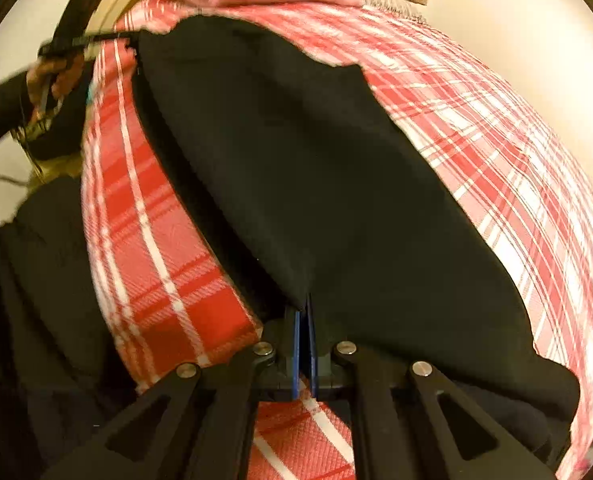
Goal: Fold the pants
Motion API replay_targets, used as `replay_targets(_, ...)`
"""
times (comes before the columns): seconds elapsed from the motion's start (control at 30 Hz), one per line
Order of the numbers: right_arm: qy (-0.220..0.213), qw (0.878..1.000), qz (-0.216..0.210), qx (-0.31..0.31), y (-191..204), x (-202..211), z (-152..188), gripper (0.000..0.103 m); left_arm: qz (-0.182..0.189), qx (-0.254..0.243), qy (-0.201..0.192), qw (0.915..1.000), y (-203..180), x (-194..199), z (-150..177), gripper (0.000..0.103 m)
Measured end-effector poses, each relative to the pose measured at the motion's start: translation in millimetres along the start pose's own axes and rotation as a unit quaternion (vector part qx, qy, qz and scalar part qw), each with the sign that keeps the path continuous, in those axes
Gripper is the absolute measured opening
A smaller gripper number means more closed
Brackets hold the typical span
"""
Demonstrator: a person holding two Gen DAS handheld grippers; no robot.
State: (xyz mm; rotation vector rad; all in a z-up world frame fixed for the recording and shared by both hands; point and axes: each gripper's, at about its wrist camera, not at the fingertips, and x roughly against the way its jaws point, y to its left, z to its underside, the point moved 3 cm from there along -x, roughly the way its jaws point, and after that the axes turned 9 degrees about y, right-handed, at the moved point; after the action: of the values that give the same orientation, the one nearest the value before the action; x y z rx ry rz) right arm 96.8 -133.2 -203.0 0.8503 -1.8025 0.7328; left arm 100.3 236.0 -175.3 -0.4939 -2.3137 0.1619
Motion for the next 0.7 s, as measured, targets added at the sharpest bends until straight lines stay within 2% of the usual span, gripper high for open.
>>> replay_targets(0.1,-0.012,1.0,-0.008,-0.004,-1,10,1,0.003,0.005,0.003,-0.005,1.0,-1,3,0,0.017)
replay_targets(0.2,0.007,1.0,0.0,0.005,3,-4,5,0.003,0.006,0.005,0.009,0.9999,0,-4,5,0.017)
replay_targets(0.27,0.025,1.0,-0.003,0.011,7,-15,6,0.007,0.001,0.003,0.023,0.9997,1,-3,13,0.023)
replay_targets(0.3,0.018,1.0,0.0,0.01,7,-14,6,0.012,-0.003,0.005,0.031,0.9995,3,-1,17,0.026)
replay_targets(0.33,0.012,1.0,-0.003,0.003,6,-12,6,0.017,-0.004,0.012,0.039,0.9992,7,1,21,0.034)
replay_targets(0.4,0.007,1.0,-0.013,-0.018,-2,-7,10,0.076,-0.026,0.03,0.044,0.9982,21,12,29,0.035)
replay_targets(0.43,-0.001,0.999,-0.015,-0.032,-8,-3,13,0.08,-0.039,0.041,0.04,0.9976,29,19,32,0.033)
replay_targets(0.53,-0.011,0.998,-0.034,-0.057,-18,1,20,0.08,-0.057,0.085,0.0,0.9948,45,45,26,0.031)
replay_targets(0.63,-0.022,0.997,-0.015,-0.077,-25,7,26,0.08,-0.056,0.062,-0.024,0.9962,25,45,0,0.031)
replay_targets(0.7,-0.041,0.993,-0.016,-0.114,-36,16,35,0.08,-0.03,0.026,-0.025,0.9989,-4,31,-22,0.034)
